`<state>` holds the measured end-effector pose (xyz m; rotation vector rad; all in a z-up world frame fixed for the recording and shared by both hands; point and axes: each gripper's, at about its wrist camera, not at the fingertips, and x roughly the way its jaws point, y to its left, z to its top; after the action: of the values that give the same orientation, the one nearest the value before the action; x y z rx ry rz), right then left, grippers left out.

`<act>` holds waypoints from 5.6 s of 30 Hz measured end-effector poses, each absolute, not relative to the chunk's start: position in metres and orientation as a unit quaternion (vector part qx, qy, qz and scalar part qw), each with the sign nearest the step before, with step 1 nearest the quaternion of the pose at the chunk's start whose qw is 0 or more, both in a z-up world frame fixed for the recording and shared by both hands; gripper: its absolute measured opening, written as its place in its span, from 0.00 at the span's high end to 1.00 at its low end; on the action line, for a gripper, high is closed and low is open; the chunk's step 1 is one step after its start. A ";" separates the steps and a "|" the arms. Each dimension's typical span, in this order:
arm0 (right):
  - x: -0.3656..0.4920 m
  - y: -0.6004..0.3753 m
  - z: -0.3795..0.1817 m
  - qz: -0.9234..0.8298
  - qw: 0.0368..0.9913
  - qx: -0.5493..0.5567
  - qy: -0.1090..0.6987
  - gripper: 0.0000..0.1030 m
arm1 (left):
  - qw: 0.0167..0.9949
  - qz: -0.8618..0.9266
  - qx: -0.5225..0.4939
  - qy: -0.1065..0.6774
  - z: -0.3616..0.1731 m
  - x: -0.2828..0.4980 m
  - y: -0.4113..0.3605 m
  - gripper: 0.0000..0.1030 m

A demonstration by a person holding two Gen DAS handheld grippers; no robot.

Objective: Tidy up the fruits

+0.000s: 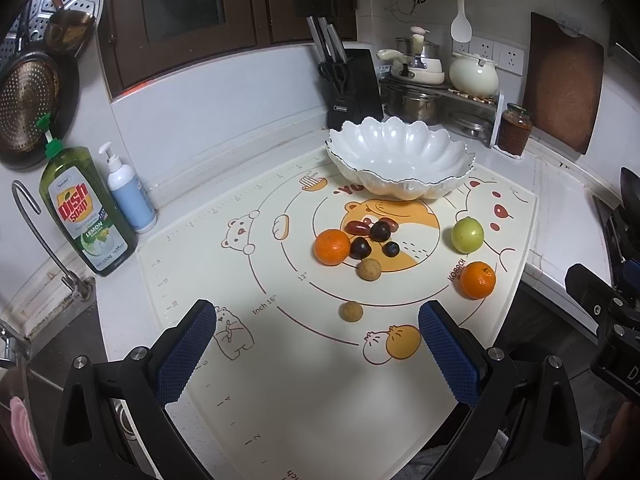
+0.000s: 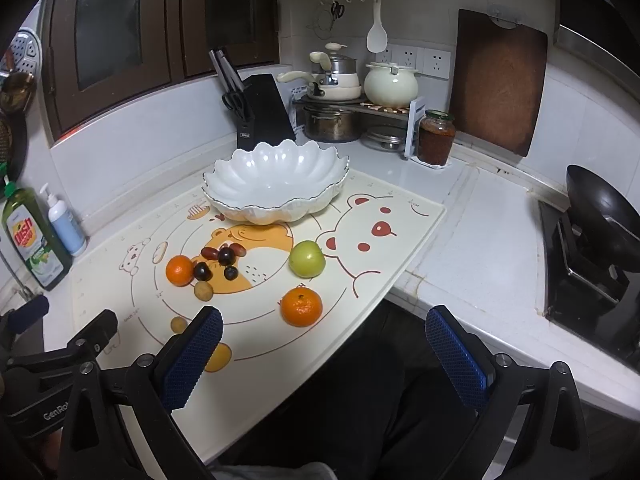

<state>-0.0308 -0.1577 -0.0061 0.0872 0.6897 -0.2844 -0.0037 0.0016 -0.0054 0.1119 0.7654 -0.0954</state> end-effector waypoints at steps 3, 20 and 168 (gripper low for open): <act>-0.032 -0.157 -0.006 -0.138 0.931 0.043 0.336 0.00 | 0.923 -0.048 0.055 0.377 -0.008 -0.004 0.001 0.00; -0.033 -0.157 -0.005 -0.138 0.931 0.044 0.334 0.00 | 0.924 -0.045 0.058 0.375 -0.007 -0.006 0.001 0.00; 0.071 -0.177 -0.128 -0.065 0.922 0.018 0.380 0.25 | 0.888 -0.041 0.042 0.457 -0.128 0.086 -0.018 0.41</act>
<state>0.0712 -0.1769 -0.1285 0.0373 0.7807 -0.1329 0.0862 -0.0177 -0.1282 0.0863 0.9493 -0.0855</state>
